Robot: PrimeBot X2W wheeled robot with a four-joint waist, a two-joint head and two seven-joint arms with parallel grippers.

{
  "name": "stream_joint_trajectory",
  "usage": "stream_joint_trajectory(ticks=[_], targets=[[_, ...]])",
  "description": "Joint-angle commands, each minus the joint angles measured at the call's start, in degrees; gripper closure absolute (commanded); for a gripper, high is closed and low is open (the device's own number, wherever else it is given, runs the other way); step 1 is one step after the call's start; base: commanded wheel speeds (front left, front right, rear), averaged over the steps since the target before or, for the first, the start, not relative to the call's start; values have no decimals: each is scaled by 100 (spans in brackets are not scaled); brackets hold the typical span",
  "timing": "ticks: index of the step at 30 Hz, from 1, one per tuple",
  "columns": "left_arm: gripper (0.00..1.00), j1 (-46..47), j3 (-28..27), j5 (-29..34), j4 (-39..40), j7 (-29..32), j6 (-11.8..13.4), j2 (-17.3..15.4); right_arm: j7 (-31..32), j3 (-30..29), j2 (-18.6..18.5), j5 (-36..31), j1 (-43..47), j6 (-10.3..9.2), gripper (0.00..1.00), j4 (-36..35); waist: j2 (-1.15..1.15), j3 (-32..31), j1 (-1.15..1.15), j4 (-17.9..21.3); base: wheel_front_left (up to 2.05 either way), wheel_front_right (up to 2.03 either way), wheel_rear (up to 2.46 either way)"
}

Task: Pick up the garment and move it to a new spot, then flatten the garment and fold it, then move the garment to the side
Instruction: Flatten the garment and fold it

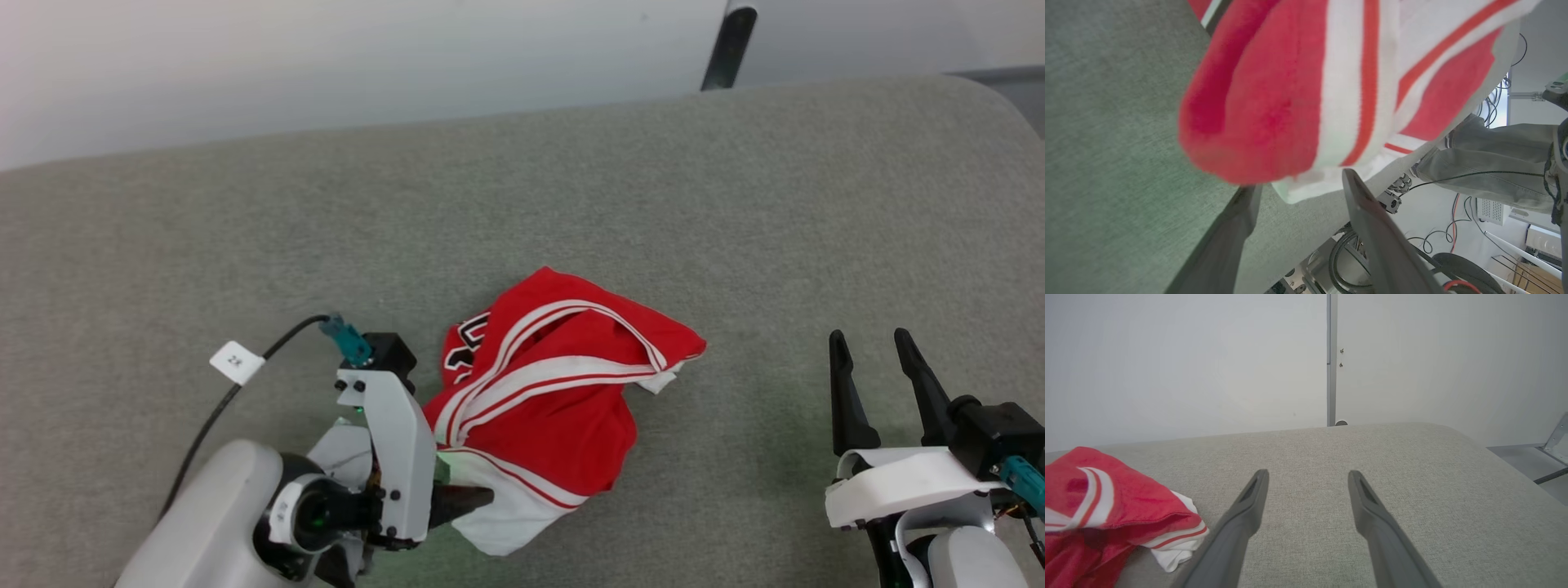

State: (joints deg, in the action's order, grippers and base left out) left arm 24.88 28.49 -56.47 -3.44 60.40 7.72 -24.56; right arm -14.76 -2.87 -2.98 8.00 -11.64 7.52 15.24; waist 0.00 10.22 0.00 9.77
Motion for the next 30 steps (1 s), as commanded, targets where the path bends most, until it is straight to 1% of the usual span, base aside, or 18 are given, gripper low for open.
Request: stream_joint_trajectory(ticks=[1, 5, 10, 11, 12, 13, 15, 19, 23, 27, 30], targets=[[0, 35, 9, -27, -45, -17, -14, 39, -36, 24, 15, 28, -82, -6, 0, 14, 0, 109, 0, 109, 0, 0, 0], [0, 62, 112, 90, -192, -51, -119, 8, -47, 42, 15, 75, -124, -6, 0, 61, 0, 173, 0, 167, 0, 0, 0], [0, 75, 137, 97, -520, -180, -226, 85, -52, 46, 15, 136, -183, -6, 0, 46, 0, 208, 0, 194, 0, 0, 0], [47, 85, 143, 91, -583, -216, -278, 98, -51, 46, 16, 148, -180, -6, 0, 44, 0, 209, 0, 195, 0, 0, 0], [84, 94, 115, 60, -659, -266, -304, 128, -51, 47, 15, 160, -176, -6, 0, 41, 0, 205, 0, 192, 0, 0, 0], [100, 105, 111, 37, -714, -275, -341, 148, -51, 50, 15, 166, -177, -6, 0, 35, 0, 199, 0, 189, 0, 0, 0], [100, 148, 72, -15, -826, -331, -397, 194, -52, 51, 15, 164, -171, -6, 0, 25, 0, 180, 0, 178, 0, 0, 0], [100, 222, 66, -43, -961, -332, -515, 159, -52, 19, 15, 173, -130, -6, 0, 21, 0, 112, 0, 136, 0, 0, 0], [100, 298, 100, -13, -960, -244, -595, 55, -53, -21, 15, 142, -91, -6, 0, 22, 0, 41, 0, 71, 0, 0, 0], [100, 372, 131, 88, -847, -134, -670, -159, -53, -37, 15, 101, -45, -6, 0, 16, 0, -39, 0, -1, 0, 0, 0], [100, 444, 128, 170, -699, -38, -698, -390, -52, -51, 15, 93, -37, -6, 0, 13, 0, -104, 0, -51, 0, 0, 0]])
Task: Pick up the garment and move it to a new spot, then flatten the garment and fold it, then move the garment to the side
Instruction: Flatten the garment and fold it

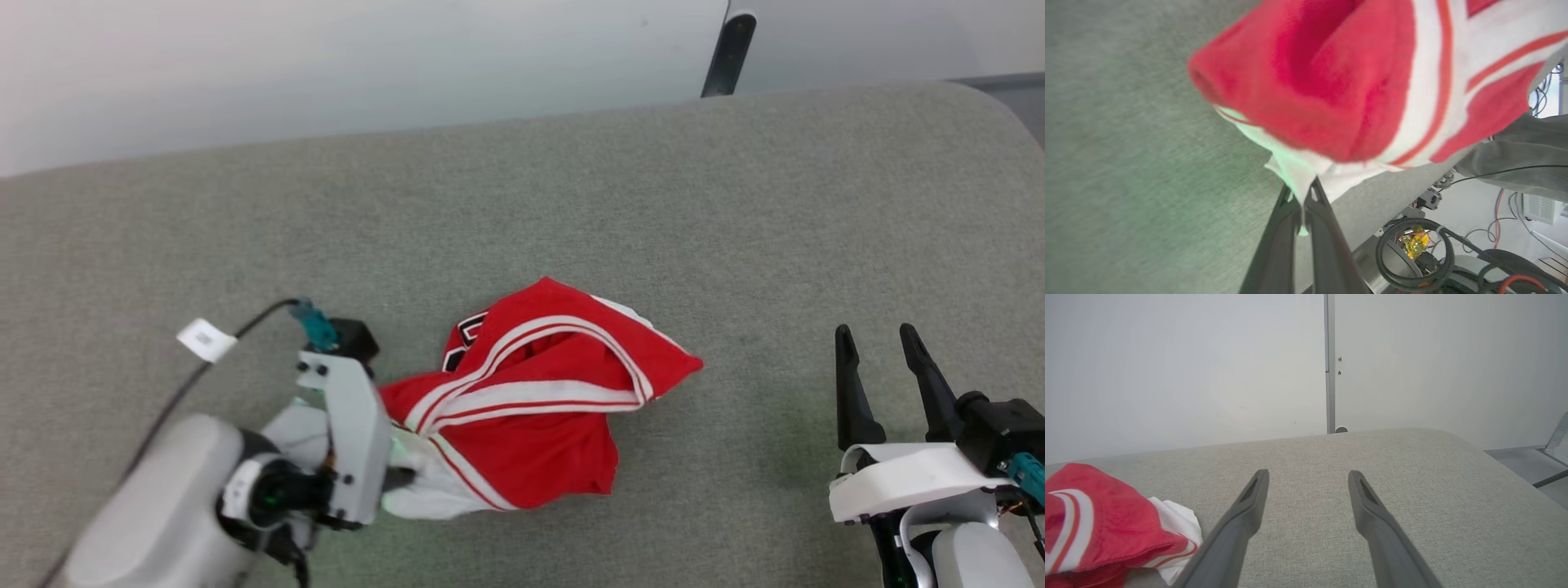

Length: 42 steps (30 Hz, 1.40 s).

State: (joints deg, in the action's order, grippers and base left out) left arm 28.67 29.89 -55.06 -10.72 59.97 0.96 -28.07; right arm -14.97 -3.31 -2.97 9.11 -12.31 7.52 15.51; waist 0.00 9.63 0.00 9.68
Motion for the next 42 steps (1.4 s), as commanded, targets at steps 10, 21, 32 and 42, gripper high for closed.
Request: stream_joint_trajectory(ticks=[10, 21, 32, 42], targets=[[100, 280, -252, 325, 705, 187, -104, -978, -32, 18, 13, -66, 130, -6, 0, 3, 0, -247, 0, -182, 0, 0, 0], [100, 104, -744, 531, 699, -1, 11, -1910, -32, 72, 13, -106, 251, -6, 0, -18, 0, -320, 0, -172, 0, 0, 0], [100, -311, -808, 729, 15, -550, -64, -2102, -32, 71, 13, -126, 138, -6, 0, -59, 0, -146, 0, -131, 0, 0, 0], [29, -219, -687, 788, -842, -1151, -170, -1588, -32, 124, 13, -83, 75, -6, 0, -26, 0, -76, 0, -135, 0, 0, 0]])
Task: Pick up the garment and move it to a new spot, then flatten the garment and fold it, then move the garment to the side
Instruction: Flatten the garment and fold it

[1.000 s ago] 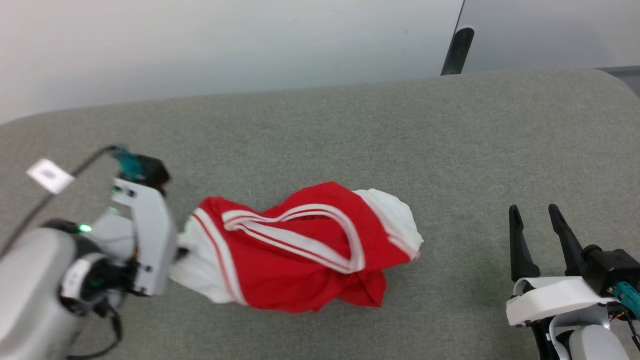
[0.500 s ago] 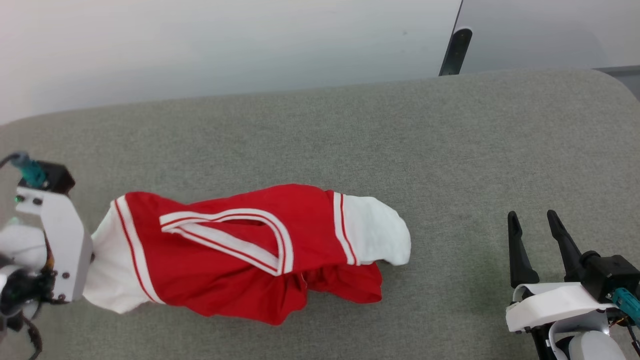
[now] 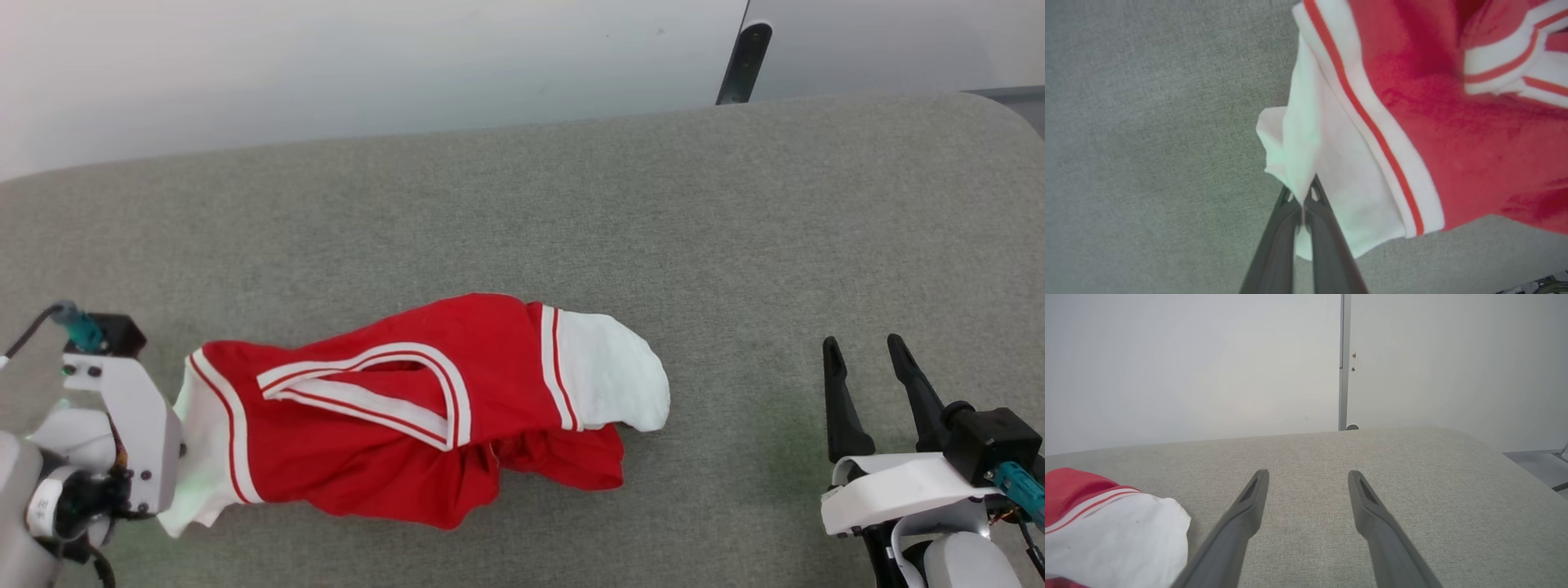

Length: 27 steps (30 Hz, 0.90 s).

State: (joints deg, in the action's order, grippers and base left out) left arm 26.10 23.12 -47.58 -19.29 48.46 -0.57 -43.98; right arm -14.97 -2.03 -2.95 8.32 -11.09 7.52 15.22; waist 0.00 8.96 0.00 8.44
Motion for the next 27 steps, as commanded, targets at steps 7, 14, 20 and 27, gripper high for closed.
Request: stream_joint_trajectory(ticks=[7, 14, 20, 27], targets=[[0, 282, 34, 163, 0, -235, -96, 80, -23, -21, 12, -67, 62, -6, 0, -1, 0, -215, 0, -227, 0, 0, 0], [0, 210, 20, 296, 357, -682, 15, 230, 128, 121, -21, -64, 173, -6, 0, -86, 0, -536, 0, -623, 0, 0, 0], [0, -120, -69, 470, 798, -1541, 190, 441, 536, 432, -125, 76, 297, -6, 0, -183, 0, -721, 0, -1045, 0, 0, 0], [0, -691, -143, 715, 1153, -2681, 369, 709, 1536, 677, -340, 296, 332, -6, 0, -280, 0, -814, 0, -1515, 0, 0, 0]])
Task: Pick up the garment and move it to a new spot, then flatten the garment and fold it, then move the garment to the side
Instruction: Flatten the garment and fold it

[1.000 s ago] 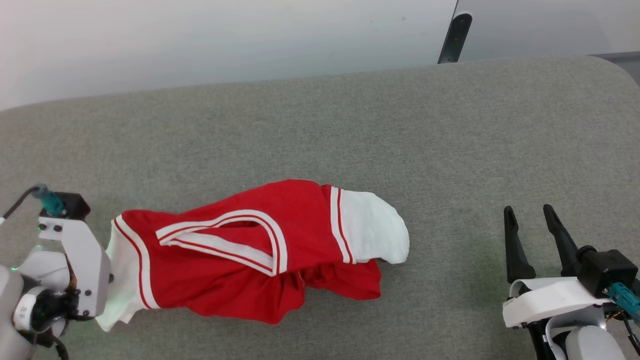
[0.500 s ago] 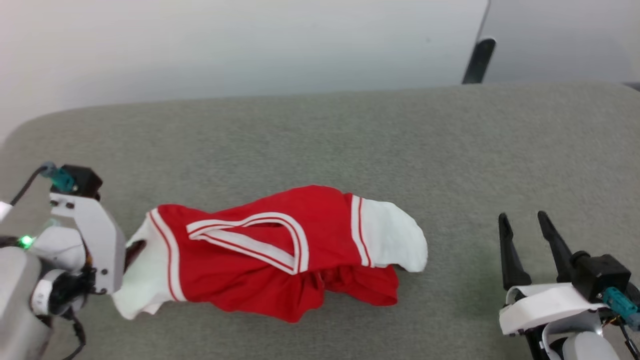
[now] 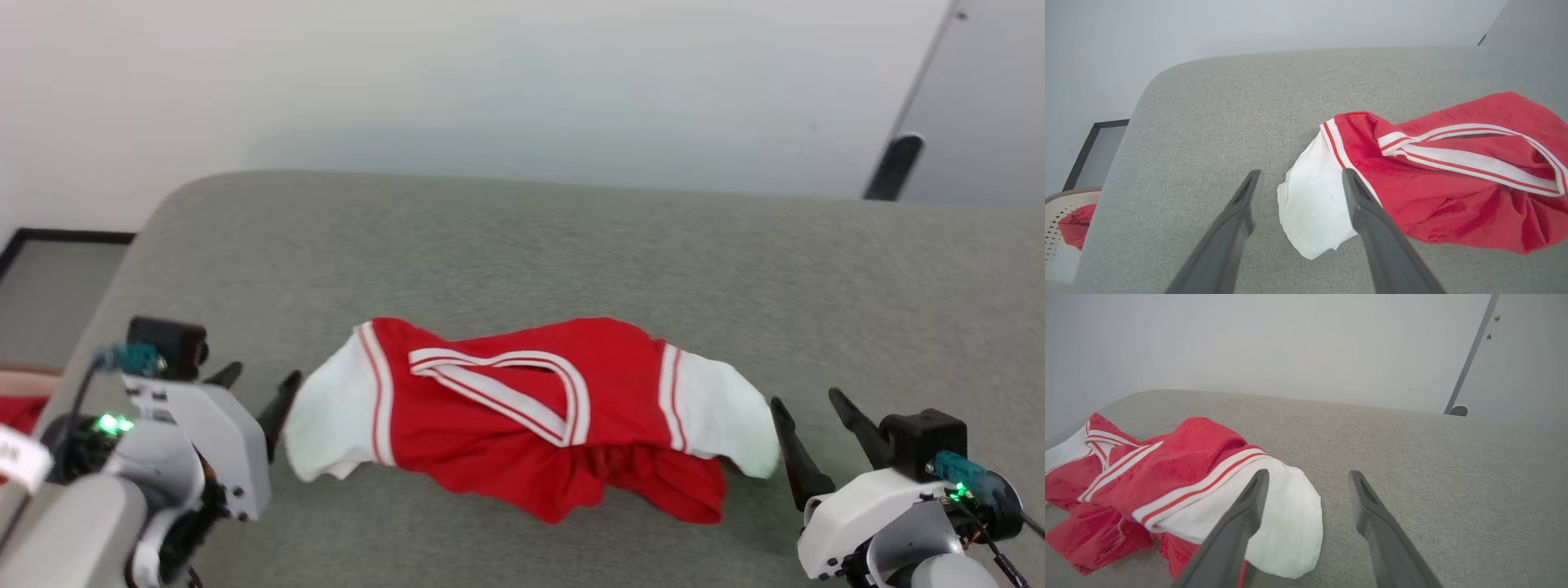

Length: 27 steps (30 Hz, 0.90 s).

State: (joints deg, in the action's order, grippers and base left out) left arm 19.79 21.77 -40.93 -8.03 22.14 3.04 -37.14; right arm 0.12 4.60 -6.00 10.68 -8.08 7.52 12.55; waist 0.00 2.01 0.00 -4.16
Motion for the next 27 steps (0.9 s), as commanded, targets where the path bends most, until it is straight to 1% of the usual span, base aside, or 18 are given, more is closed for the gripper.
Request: stream_joint_trajectory(ticks=[1, 4, 8, 10, 11, 17, 21, 24, 27], targets=[[0, -137, -23, 87, 69, -236, 25, 68, 213, 34, -53, 108, 29, -6, 0, -32, 0, -130, 0, -315, 0, 0, 0], [0, -390, -141, 131, 121, -776, 122, 167, 869, -22, -116, 228, 33, -6, 0, -59, 0, -146, 0, -473, 0, 0, 0], [0, -726, -346, 56, 159, -1504, 236, 395, 1781, -214, -175, 345, 14, -6, 0, -104, 0, -125, 0, -667, 0, 0, 0], [0, -857, -425, 87, 182, -1874, 225, 465, 2140, -340, -186, 400, -7, -6, 0, -150, 0, -101, 0, -756, 0, 0, 0], [0, -936, -470, 99, 151, -2035, 279, 496, 2313, -398, -196, 378, -18, -6, 0, -160, 0, -87, 0, -792, 0, 0, 0], [0, -1262, -598, 159, -53, -2866, 323, 722, 3138, -691, -169, 273, -91, -6, 0, -187, 0, 39, 0, -1008, 0, 0, 0], [0, -1358, -648, 203, -273, -3356, 347, 910, 3535, -857, -115, 179, -152, -6, 0, -160, 0, 126, 0, -1132, 0, 0, 0], [0, -1368, -747, 254, -400, -3584, 361, 1068, 3761, -981, -77, 115, -203, -6, 0, -93, 0, 198, 0, -1236, 0, 0, 0], [0, -1416, -902, 278, -492, -3689, 362, 1259, 4011, -1068, -68, -1, -198, -6, 0, 32, 0, 239, 0, -1348, 0, 0, 0]])
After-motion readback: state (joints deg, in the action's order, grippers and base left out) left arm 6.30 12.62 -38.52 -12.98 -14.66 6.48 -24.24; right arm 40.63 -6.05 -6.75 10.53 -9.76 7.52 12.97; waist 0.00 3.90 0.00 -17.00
